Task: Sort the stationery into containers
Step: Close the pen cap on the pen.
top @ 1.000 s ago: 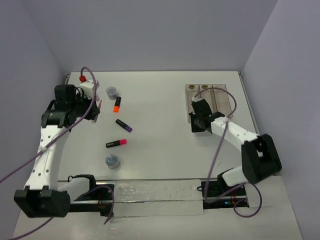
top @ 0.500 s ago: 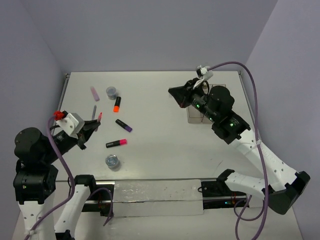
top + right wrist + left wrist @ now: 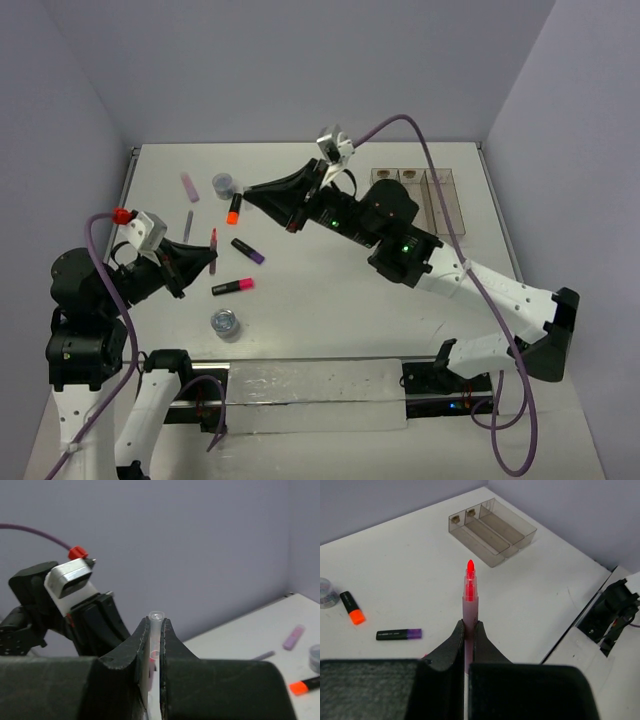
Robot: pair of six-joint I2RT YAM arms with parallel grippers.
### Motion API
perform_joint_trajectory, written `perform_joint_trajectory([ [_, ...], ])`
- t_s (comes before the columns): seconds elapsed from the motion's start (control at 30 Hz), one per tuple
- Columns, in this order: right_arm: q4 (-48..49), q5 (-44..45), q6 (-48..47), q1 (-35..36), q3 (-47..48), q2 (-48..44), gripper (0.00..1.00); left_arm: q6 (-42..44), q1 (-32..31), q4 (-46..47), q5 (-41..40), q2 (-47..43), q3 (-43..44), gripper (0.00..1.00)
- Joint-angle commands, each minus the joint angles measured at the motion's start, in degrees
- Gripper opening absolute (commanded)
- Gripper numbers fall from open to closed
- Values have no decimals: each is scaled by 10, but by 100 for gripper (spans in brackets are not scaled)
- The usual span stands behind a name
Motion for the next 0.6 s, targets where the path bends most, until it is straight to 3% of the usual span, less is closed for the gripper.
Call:
perform_joint_trajectory([
  [0.0, 86, 5, -6, 33, 33, 20, 0, -55, 2, 60, 34, -23, -19, 0],
  [0.57, 74, 10, -3, 55, 76, 91, 0, -117, 2, 117, 51, -37, -48, 0],
])
